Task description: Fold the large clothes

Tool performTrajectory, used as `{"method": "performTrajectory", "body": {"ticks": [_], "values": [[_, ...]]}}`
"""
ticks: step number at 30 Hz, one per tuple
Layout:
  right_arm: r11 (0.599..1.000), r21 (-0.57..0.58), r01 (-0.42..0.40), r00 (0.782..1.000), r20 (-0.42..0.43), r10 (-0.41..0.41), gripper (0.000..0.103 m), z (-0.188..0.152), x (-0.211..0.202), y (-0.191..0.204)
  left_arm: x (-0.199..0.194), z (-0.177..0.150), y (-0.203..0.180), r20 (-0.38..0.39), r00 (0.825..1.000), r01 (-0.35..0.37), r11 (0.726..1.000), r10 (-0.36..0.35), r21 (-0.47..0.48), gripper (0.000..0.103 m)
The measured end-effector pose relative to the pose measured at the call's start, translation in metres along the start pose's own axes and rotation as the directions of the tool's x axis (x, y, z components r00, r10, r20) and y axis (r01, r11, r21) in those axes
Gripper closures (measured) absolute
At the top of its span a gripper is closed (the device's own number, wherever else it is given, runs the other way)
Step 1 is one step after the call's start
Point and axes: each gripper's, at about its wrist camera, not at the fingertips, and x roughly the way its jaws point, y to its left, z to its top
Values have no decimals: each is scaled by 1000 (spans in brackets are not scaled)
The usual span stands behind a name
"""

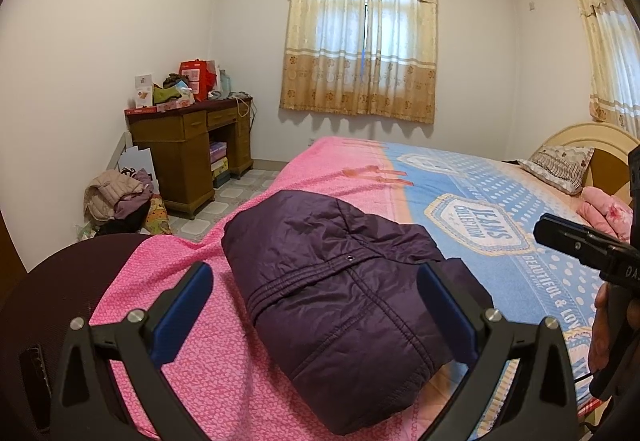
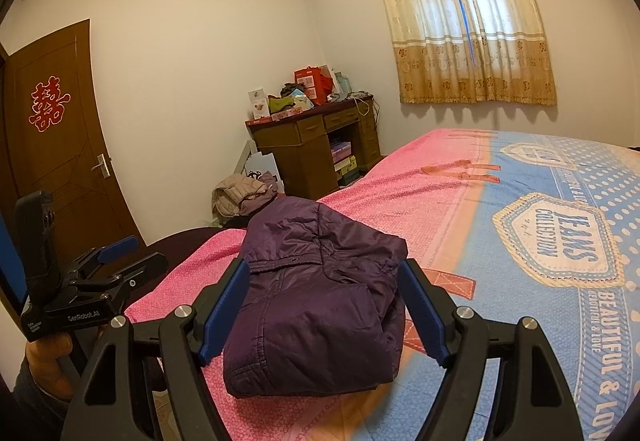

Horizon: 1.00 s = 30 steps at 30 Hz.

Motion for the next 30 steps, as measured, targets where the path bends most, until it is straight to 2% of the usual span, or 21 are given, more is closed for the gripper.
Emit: {"method": "performTrajectory", "body": {"ticks": [11,23,30], "values": [[1000,-9,-2,1000,10,2,26,1,-4,2,3,1,5,-30,1000,-3,1000,3,7,0],[1000,-7,-5,1000,8,6,26,1,-5,1,2,4,9,-17,998,-55,998,56,12,0],[1000,-5,-4,1000,4,4,26,-2,-5,1,2,2,10,-10,999,-51,998,52,21,0]]}}
